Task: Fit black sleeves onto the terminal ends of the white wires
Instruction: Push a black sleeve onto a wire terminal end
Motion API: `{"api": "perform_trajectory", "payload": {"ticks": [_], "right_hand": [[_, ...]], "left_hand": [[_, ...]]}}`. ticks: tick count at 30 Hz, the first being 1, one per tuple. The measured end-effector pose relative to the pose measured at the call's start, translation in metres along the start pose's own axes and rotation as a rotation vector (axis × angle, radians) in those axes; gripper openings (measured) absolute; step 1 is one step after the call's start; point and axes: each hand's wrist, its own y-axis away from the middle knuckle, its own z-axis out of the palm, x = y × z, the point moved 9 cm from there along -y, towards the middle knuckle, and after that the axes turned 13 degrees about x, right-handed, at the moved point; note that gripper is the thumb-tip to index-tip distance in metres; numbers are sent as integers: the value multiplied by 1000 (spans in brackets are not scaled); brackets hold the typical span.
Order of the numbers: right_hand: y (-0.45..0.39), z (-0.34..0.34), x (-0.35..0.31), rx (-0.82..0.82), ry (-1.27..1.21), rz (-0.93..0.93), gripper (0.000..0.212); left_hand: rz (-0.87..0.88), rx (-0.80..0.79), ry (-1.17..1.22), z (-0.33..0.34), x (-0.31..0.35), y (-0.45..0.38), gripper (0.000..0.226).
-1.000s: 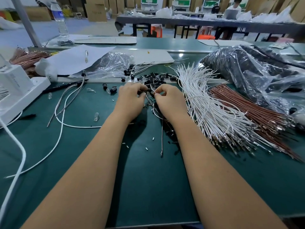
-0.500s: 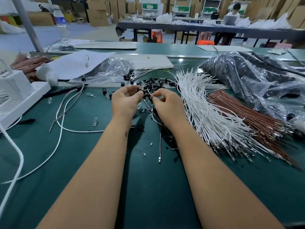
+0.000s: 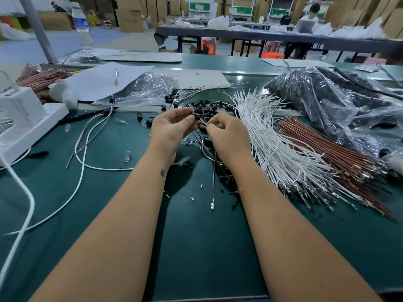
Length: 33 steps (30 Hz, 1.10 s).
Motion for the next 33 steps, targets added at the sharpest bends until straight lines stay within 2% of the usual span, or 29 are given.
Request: {"api": "perform_trajectory", "payload": {"ticks": [11, 18, 26, 33], "right_hand": [[-6, -8, 4, 67, -61, 9, 17], [-5, 0, 0, 32, -59, -75, 13], [-6, 0, 6, 37, -36, -35, 18], [0, 1, -3, 0, -28, -96, 6]], "left_hand": [[6, -26, -136, 1, 1, 2, 15], [1, -35, -132, 2, 1, 3, 15], [-37, -78, -94, 7, -1, 5, 16], [11, -69, -95, 4, 2, 3, 20]]}}
